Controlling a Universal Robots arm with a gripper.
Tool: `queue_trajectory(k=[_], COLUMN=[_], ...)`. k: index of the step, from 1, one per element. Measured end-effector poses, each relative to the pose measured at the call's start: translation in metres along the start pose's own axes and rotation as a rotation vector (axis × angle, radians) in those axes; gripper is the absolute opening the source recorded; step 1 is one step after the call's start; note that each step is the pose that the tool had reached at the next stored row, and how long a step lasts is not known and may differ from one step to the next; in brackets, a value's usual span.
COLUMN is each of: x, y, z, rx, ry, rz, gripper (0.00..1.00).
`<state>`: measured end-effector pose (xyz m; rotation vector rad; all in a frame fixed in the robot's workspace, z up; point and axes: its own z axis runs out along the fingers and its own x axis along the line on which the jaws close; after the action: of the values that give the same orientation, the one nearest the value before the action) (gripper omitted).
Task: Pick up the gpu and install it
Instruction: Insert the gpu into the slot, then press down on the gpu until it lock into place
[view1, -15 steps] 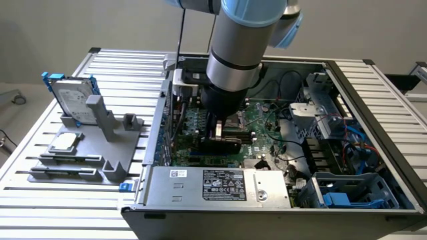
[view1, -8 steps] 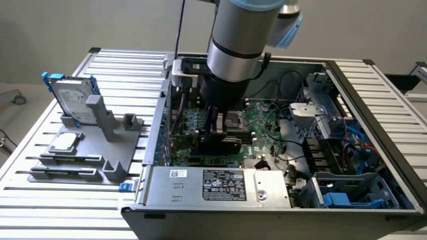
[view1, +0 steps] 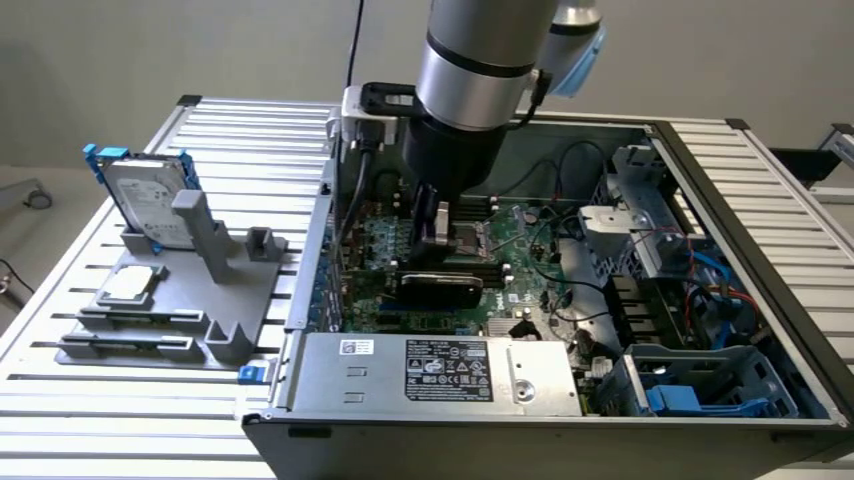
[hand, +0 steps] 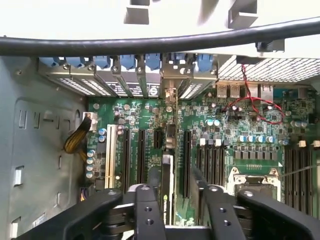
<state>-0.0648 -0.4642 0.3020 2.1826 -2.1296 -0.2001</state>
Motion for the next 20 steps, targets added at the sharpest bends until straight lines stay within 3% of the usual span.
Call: queue_trajectory(k=[2,4,5,8,20], x=[0.0,-0.0001,-0.0001,-0.0001,-0.0001], y=[0.0,0.0,0.0,0.0,0.0], z=[-0.0017,-0.0021,-0.0021,-0.0022,-0.0023], rx=[0.0002,0.003,0.0059,0.0194,0.0193], ry=[0.0001,-0.0002,-0.0001,0.0005,0.0006], rz=[0.0,0.0,0.0,-0.001,-0.001], gripper=[0.26,0.2,0.14,0.11,0.11])
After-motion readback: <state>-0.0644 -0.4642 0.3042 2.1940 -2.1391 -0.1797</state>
